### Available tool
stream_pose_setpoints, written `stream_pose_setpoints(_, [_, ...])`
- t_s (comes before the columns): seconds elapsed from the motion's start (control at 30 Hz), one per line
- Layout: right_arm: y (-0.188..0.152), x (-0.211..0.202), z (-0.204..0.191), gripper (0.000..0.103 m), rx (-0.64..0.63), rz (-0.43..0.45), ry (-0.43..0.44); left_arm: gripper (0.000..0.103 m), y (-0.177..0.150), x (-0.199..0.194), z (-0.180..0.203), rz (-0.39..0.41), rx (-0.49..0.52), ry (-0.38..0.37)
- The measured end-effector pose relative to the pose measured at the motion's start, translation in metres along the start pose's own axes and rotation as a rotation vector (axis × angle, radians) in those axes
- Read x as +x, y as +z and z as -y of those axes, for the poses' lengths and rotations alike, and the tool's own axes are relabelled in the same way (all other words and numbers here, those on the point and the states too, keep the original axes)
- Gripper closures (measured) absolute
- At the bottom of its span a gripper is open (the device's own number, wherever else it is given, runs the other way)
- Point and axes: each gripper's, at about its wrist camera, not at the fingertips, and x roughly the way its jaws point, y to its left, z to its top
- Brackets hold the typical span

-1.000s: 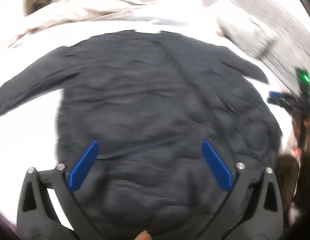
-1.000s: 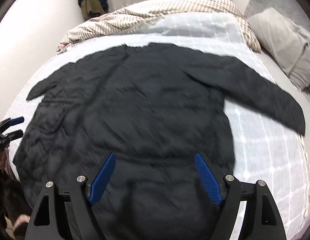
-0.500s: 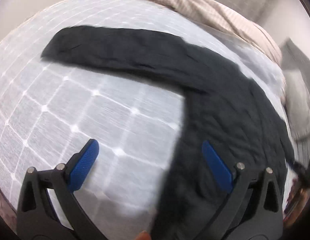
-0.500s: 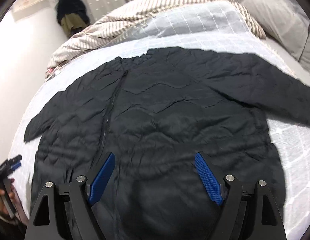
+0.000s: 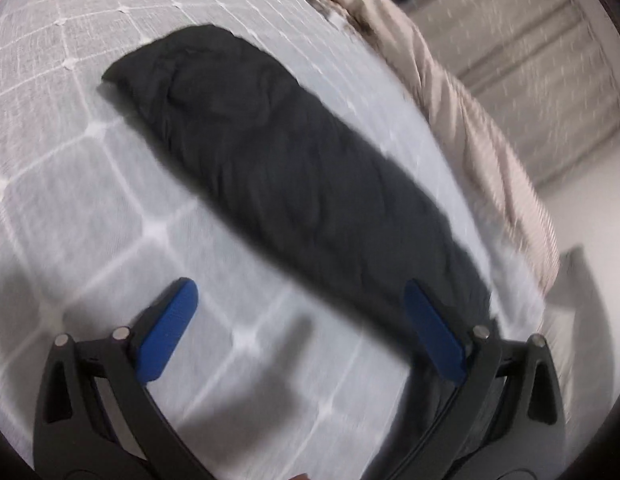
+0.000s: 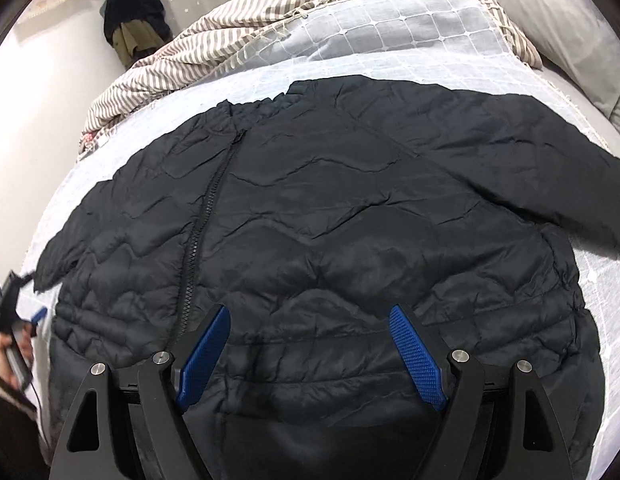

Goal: Fold large clothes
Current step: 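Grasp the jacket sleeve with the left tool and fold it across the body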

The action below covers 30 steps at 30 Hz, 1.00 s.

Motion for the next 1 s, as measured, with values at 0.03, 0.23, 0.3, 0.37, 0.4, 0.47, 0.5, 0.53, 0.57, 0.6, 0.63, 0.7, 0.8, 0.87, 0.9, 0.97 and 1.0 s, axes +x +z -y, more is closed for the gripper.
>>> stream_pose_setpoints(0.03, [0.000, 0.000, 0.001, 0.020, -0.004, 0.004, 0.001, 0.001, 0.003, 0.002, -0.003, 0.015, -0.025, -0.013])
stream_pose_setpoints(0.23, [-0.005, -0.002, 0.008, 0.020, 0.000, 0.004, -0.005, 0.010, 0.031, 0.007, -0.014, 0.077, -0.130, -0.025])
stream_pose_setpoints(0.3, [-0.005, -0.002, 0.010, 0.020, 0.004, 0.003, -0.009, 0.024, 0.039, 0.010, -0.010, 0.084, -0.125, 0.019])
stream_pose_setpoints(0.37, [-0.005, -0.003, 0.012, 0.020, 0.013, 0.005, -0.004, 0.043, 0.044, 0.010, -0.009, 0.074, -0.128, 0.062])
stream_pose_setpoints(0.4, [-0.005, -0.004, 0.013, 0.020, 0.017, 0.006, 0.001, 0.056, 0.046, 0.010, -0.008, 0.074, -0.131, 0.073])
stream_pose_setpoints(0.47, [-0.006, -0.007, 0.014, 0.020, 0.015, 0.009, 0.005, 0.073, 0.048, 0.006, -0.004, 0.083, -0.129, 0.087])
stream_pose_setpoints(0.5, [-0.006, -0.008, 0.015, 0.020, 0.014, 0.012, 0.005, 0.080, 0.049, 0.002, -0.003, 0.087, -0.120, 0.081])
stream_pose_setpoints(0.53, [-0.005, -0.008, 0.015, 0.020, 0.013, 0.014, 0.005, 0.086, 0.050, -0.002, 0.004, 0.094, -0.097, 0.074])
stream_pose_setpoints(0.57, [-0.005, -0.009, 0.016, 0.020, 0.016, 0.016, 0.006, 0.089, 0.051, -0.006, 0.007, 0.102, -0.076, 0.072])
stream_pose_setpoints(0.6, [-0.004, -0.010, 0.017, 0.020, 0.022, 0.017, 0.010, 0.093, 0.050, -0.011, 0.015, 0.114, -0.043, 0.076])
stream_pose_setpoints(0.63, [-0.004, -0.011, 0.018, 0.020, 0.026, 0.018, 0.014, 0.094, 0.049, -0.015, 0.024, 0.125, -0.006, 0.076])
stream_pose_setpoints(0.7, [-0.004, -0.013, 0.020, 0.020, 0.034, 0.022, 0.021, 0.096, 0.049, -0.018, 0.046, 0.146, 0.062, 0.067])
stream_pose_setpoints(0.8, [-0.003, -0.017, 0.021, 0.020, 0.041, 0.028, 0.029, 0.097, 0.039, -0.026, 0.084, 0.156, 0.182, 0.042])
stream_pose_setpoints(0.87, [-0.003, -0.019, 0.022, 0.020, 0.044, 0.030, 0.034, 0.097, 0.028, -0.031, 0.112, 0.159, 0.277, 0.016])
stream_pose_setpoints(0.9, [-0.003, -0.020, 0.022, 0.020, 0.046, 0.032, 0.037, 0.097, 0.021, -0.033, 0.127, 0.161, 0.320, 0.002])
stream_pose_setpoints(0.97, [-0.004, -0.022, 0.022, 0.020, 0.048, 0.034, 0.039, 0.097, 0.004, -0.036, 0.156, 0.151, 0.395, -0.041])
stream_pose_setpoints(1.0, [-0.004, -0.023, 0.022, 0.020, 0.052, 0.036, 0.041, 0.097, -0.005, -0.038, 0.170, 0.145, 0.427, -0.057])
